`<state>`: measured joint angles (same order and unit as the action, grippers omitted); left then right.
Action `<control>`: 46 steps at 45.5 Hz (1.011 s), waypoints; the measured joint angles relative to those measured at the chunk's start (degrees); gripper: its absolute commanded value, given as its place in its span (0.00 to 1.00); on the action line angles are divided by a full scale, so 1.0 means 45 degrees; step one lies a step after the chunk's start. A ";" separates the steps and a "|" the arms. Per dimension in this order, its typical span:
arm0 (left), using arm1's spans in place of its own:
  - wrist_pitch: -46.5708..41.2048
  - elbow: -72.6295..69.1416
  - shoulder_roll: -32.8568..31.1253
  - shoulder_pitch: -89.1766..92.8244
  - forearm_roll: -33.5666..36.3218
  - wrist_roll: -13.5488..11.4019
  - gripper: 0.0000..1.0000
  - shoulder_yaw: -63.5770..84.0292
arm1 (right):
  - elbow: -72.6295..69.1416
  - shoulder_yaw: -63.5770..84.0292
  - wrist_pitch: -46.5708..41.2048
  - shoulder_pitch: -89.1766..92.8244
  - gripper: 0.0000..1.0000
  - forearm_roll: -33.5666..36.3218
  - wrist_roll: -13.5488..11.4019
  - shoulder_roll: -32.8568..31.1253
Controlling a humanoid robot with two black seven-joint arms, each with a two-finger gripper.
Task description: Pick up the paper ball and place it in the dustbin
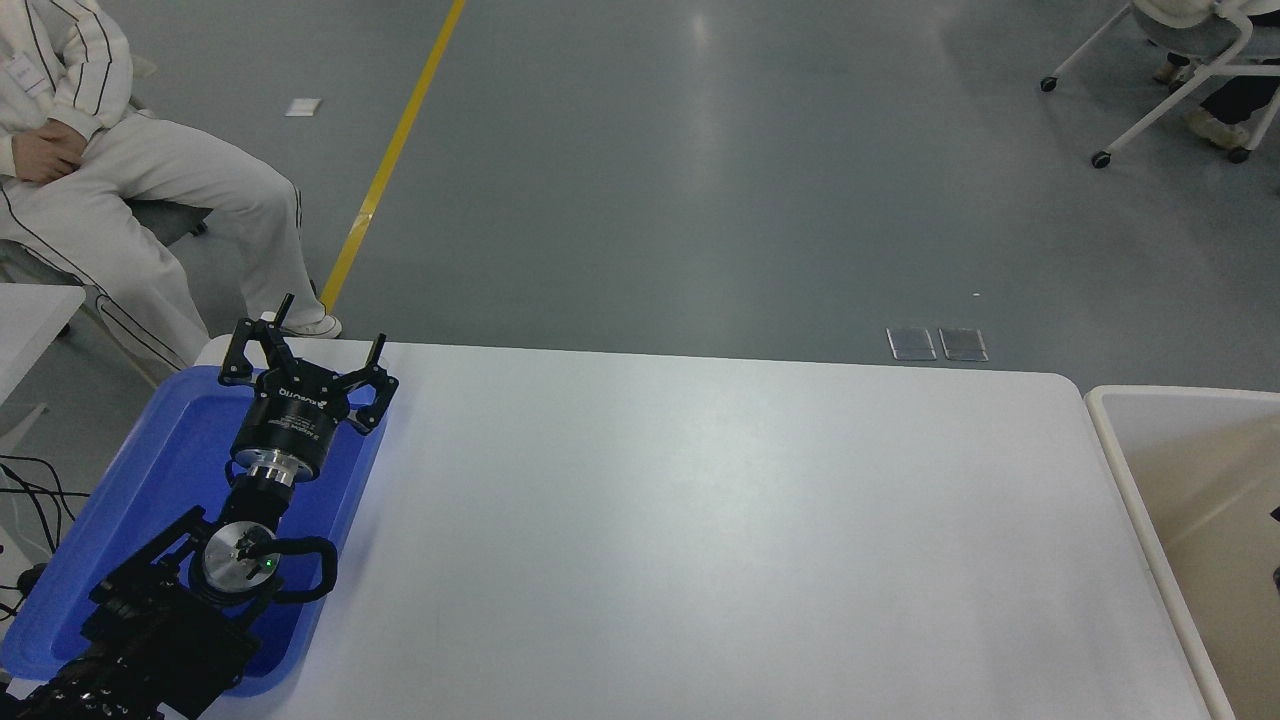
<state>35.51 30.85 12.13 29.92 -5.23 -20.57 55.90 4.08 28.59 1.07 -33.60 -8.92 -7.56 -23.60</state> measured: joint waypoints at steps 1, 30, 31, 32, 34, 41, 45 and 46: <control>0.0000 0.0000 0.0000 -0.0001 0.0000 0.0000 1.00 0.0000 | 0.0001 0.0000 0.0036 0.0006 0.57 -0.0014 0.0001 0.0007; 0.0000 0.0000 0.0000 -0.0009 -0.0006 -0.0019 1.00 0.0000 | 0.0009 -0.0637 0.1179 -0.0334 1.00 0.0007 0.0020 0.0143; 0.0000 0.0000 0.0000 -0.0009 -0.0006 -0.0019 1.00 0.0000 | -0.0014 -0.0800 0.1180 -0.0372 1.00 0.0010 0.0020 0.0131; 0.0000 0.0000 0.0000 -0.0009 -0.0007 -0.0019 1.00 0.0000 | -0.0041 -0.1013 0.1180 -0.0412 1.00 0.0012 0.0020 0.0111; 0.0000 0.0000 0.0000 -0.0009 -0.0008 -0.0019 1.00 0.0000 | -0.0129 -0.1581 0.1159 -0.0499 1.00 0.0012 0.0020 0.0033; 0.0000 -0.0001 0.0000 -0.0009 -0.0009 -0.0019 1.00 0.0000 | -0.0968 -0.4588 0.1122 -0.0905 1.00 0.0013 0.0047 -0.0487; 0.0000 -0.0003 0.0000 -0.0009 -0.0009 -0.0019 1.00 0.0000 | -0.1630 -0.6252 0.1125 -0.1062 1.00 0.0015 0.0060 -0.0763; 0.0000 -0.0003 0.0000 -0.0009 -0.0010 -0.0019 1.00 0.0000 | -0.1796 -0.6806 0.1124 -0.1082 1.00 0.0019 0.0063 -0.0821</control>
<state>35.51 30.83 12.13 29.88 -5.28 -20.65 55.90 -4.00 -2.04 6.12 -38.47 -8.84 -7.28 -27.29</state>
